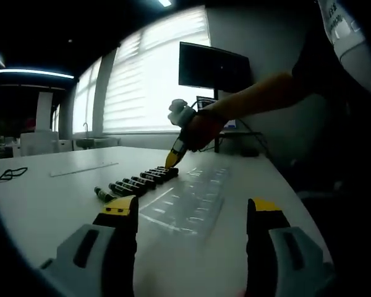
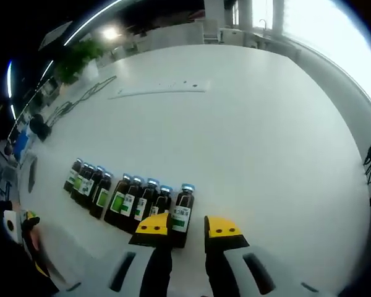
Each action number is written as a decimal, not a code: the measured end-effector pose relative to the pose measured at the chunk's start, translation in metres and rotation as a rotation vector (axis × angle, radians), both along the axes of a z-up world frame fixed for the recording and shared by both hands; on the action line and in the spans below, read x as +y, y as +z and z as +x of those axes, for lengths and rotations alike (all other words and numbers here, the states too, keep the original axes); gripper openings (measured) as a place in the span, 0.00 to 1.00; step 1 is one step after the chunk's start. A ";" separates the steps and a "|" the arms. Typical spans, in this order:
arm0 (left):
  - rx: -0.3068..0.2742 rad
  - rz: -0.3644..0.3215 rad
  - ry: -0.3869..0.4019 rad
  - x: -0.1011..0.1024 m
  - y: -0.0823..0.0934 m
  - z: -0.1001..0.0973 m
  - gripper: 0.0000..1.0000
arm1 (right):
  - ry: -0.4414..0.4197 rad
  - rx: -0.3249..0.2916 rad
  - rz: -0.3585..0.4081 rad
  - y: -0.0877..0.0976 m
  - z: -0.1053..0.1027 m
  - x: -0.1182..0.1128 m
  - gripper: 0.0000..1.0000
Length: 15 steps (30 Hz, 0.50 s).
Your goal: Grip medicine bottles put into box
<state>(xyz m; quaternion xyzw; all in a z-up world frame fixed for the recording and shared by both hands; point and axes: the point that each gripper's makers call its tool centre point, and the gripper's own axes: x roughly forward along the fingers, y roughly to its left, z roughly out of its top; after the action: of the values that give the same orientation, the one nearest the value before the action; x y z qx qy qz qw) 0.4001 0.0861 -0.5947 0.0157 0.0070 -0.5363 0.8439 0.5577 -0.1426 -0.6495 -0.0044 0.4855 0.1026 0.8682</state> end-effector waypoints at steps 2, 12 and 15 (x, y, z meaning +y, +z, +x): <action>0.000 0.001 -0.001 0.000 0.000 0.000 0.64 | -0.002 0.002 0.004 -0.001 -0.001 0.001 0.16; -0.003 0.005 -0.001 0.000 0.000 0.000 0.64 | -0.030 0.005 -0.011 -0.006 -0.003 -0.004 0.08; -0.003 0.005 -0.001 0.000 0.000 0.000 0.63 | -0.034 -0.002 -0.006 -0.006 -0.003 -0.003 0.08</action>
<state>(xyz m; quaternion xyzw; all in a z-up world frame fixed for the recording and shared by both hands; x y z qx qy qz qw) 0.4003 0.0864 -0.5951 0.0187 0.0068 -0.5365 0.8437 0.5550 -0.1458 -0.6556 0.0009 0.4849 0.0863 0.8703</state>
